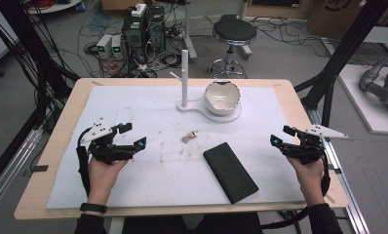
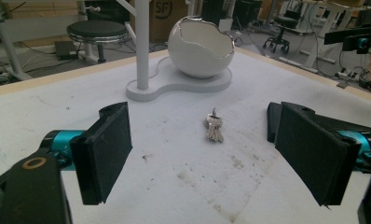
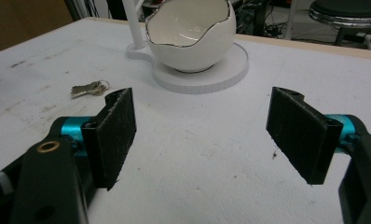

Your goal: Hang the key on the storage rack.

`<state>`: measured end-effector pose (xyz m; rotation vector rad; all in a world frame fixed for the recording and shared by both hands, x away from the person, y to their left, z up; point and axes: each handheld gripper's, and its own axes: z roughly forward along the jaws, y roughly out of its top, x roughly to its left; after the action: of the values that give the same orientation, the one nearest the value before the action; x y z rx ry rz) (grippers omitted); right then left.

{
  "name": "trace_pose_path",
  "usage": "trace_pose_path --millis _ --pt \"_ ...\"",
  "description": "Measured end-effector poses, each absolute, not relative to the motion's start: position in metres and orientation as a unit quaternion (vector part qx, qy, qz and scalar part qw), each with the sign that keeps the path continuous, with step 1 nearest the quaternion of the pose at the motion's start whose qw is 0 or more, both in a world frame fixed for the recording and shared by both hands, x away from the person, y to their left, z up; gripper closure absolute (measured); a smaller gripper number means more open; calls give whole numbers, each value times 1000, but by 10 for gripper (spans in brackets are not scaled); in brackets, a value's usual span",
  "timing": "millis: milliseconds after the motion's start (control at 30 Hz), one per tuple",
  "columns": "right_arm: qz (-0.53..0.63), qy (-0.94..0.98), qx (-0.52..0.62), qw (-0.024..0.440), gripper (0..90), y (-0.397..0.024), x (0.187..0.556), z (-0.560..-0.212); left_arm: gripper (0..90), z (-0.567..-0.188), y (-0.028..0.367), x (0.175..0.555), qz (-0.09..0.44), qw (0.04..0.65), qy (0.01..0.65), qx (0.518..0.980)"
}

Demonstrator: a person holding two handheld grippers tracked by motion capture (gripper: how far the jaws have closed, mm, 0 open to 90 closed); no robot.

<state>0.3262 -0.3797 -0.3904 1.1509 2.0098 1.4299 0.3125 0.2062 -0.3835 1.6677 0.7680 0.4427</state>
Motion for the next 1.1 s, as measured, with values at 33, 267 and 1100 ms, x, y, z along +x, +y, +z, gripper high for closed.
trace_pose_path --millis 33,267,1100 --pt "514 721 417 206 248 -380 327 -391 187 -383 205 312 191 587 330 715" --pt "512 722 415 211 250 -383 325 -392 192 -383 198 313 188 587 324 718" --pt "509 711 429 225 264 -389 322 -395 339 -390 136 336 160 571 346 727"
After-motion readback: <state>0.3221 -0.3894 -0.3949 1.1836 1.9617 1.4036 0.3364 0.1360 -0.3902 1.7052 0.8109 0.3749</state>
